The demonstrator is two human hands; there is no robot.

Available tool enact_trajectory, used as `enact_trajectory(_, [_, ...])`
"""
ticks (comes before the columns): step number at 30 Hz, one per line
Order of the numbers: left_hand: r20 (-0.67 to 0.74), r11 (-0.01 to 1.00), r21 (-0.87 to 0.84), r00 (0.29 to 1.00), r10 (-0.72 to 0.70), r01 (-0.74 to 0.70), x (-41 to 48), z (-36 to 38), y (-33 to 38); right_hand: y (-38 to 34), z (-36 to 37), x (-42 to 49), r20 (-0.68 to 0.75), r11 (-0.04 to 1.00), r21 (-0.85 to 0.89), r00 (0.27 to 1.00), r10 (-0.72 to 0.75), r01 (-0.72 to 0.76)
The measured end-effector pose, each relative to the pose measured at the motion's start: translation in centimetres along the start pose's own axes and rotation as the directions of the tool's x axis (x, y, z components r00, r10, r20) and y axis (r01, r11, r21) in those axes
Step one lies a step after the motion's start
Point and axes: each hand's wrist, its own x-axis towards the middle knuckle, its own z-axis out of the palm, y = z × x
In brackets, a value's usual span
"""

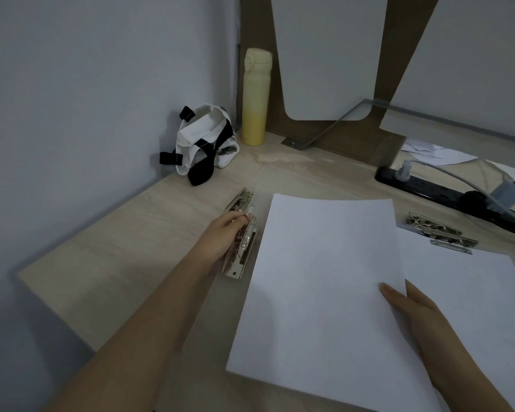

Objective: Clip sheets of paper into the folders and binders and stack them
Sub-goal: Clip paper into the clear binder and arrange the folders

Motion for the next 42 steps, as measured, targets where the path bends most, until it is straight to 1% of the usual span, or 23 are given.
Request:
enact_trajectory(4, [-0.01,1.0,-0.009,1.0,0.009,-0.009,-0.1,0.1,0.3,0.2,1.7,0.1,-0.008,1.0,0.025,1.0,0.004,-0.004])
enact_trajectory(8, [-0.001,0.998,-0.063,1.0,-0.005,0.005,-0.2,0.1,0.2,0.2,2.3,0.0,-0.051,1.0,0.0,0.999,-0.012,0.012])
enact_trajectory(11, [0.0,0.999,-0.044,1.0,0.002,-0.002,0.0,0.0,0.0,0.1,2.3,-0.2,-0.06,1.0,-0.006,0.998,-0.012,0.012])
enact_trajectory(17, [0.003,0.999,-0.039,1.0,0.021,-0.021,0.0,-0.1,-0.2,0.2,2.9,-0.2,-0.057,0.998,-0.054,0.998,-0.029,0.026])
enact_trajectory(21, [0.004,0.999,-0.03,1.0,0.028,-0.028,0.0,-0.1,-0.2,0.4,3.2,-0.2,-0.023,0.998,-0.061,0.999,-0.032,0.03])
enact_trajectory(25, [0.003,0.998,-0.058,0.999,0.038,-0.037,-0.1,-0.2,-0.1,0.7,3.3,0.1,-0.025,0.995,-0.088,0.999,-0.047,0.045])
enact_trajectory(27, [0.026,0.995,-0.094,0.999,0.019,-0.017,-0.3,-0.3,0.1,0.8,3.3,0.3,-0.034,0.995,-0.094,0.998,-0.049,0.045])
enact_trajectory(31, [0.137,0.961,-0.262,0.989,-0.054,0.089,-1.0,-0.8,0.6,1.0,3.3,0.7,-0.052,0.994,-0.101,0.998,-0.046,0.04])
enact_trajectory(34, [0.193,0.951,-0.288,0.979,-0.06,0.115,-1.3,-1.2,0.6,1.1,3.3,0.9,-0.054,0.994,-0.102,0.997,-0.048,0.043])
enact_trajectory(39, [0.243,0.943,-0.303,0.968,-0.06,0.135,-1.8,-1.5,0.8,1.1,3.4,1.3,-0.062,0.991,-0.125,0.997,-0.052,0.044])
enact_trajectory(42, [0.273,0.934,-0.314,0.958,-0.085,0.172,-2.3,-1.7,1.3,1.0,3.4,1.4,-0.068,0.989,-0.138,0.996,-0.053,0.044])
